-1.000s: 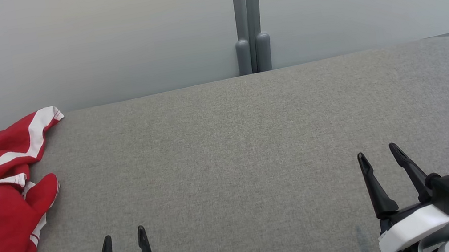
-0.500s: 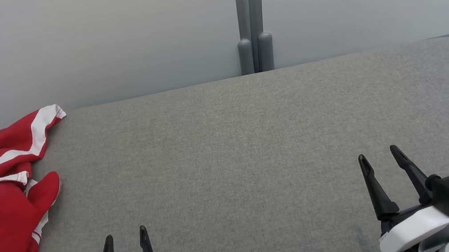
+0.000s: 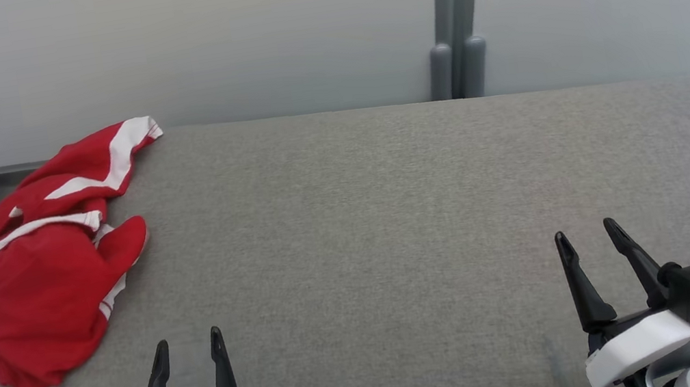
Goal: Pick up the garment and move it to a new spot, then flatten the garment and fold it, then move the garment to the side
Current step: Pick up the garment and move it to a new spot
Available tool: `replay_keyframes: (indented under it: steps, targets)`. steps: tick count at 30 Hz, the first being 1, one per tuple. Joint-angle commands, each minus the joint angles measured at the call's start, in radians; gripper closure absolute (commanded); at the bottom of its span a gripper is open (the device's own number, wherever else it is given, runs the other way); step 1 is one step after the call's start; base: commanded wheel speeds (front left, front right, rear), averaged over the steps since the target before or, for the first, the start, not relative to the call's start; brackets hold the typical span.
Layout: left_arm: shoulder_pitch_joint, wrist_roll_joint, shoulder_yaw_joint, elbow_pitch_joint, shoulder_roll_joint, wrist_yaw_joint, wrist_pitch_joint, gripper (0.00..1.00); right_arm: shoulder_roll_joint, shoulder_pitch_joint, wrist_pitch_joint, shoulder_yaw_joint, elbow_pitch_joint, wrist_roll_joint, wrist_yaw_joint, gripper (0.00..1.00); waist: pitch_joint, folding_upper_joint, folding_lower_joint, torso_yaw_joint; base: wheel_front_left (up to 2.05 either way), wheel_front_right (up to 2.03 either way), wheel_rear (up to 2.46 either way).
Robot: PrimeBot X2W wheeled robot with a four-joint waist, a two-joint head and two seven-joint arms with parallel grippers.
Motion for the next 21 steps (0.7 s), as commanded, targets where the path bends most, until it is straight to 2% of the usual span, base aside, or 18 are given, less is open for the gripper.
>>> replay_keyframes:
  steps: [1, 8, 13, 21]
  targets:
    - [-0.016, 0.008, 0.006, -0.005, 0.007, 0.006, -0.005, 0.0, -0.004, -0.015, -0.004, 0.002, -0.001, 0.006, 0.0, 0.0, 0.02, 0.0048, 0.0, 0.09, 0.0, 0.0, 0.0]
    - [-0.025, 0.0, 0.01, -0.017, 0.015, 0.011, -0.004, 0.0, -0.004, -0.027, -0.004, -0.003, -0.008, 0.01, 0.0, 0.0, 0.043, 0.0048, 0.0, 0.249, 0.0, 0.0, 0.0]
    - [-0.023, -0.01, 0.013, -0.019, 0.015, 0.019, -0.004, 0.0, -0.004, -0.038, -0.004, 0.003, -0.005, 0.009, 0.0, 0.0, 0.054, 0.0048, 0.0, 0.335, 0.0, 0.0, 0.0]
    - [-0.002, -0.026, 0.036, -0.032, 0.008, 0.033, -0.009, 0.0, -0.005, -0.068, -0.004, 0.045, 0.007, -0.005, 0.0, 0.0, 0.072, 0.0048, 0.0, 0.365, 0.0, 0.0, 0.0]
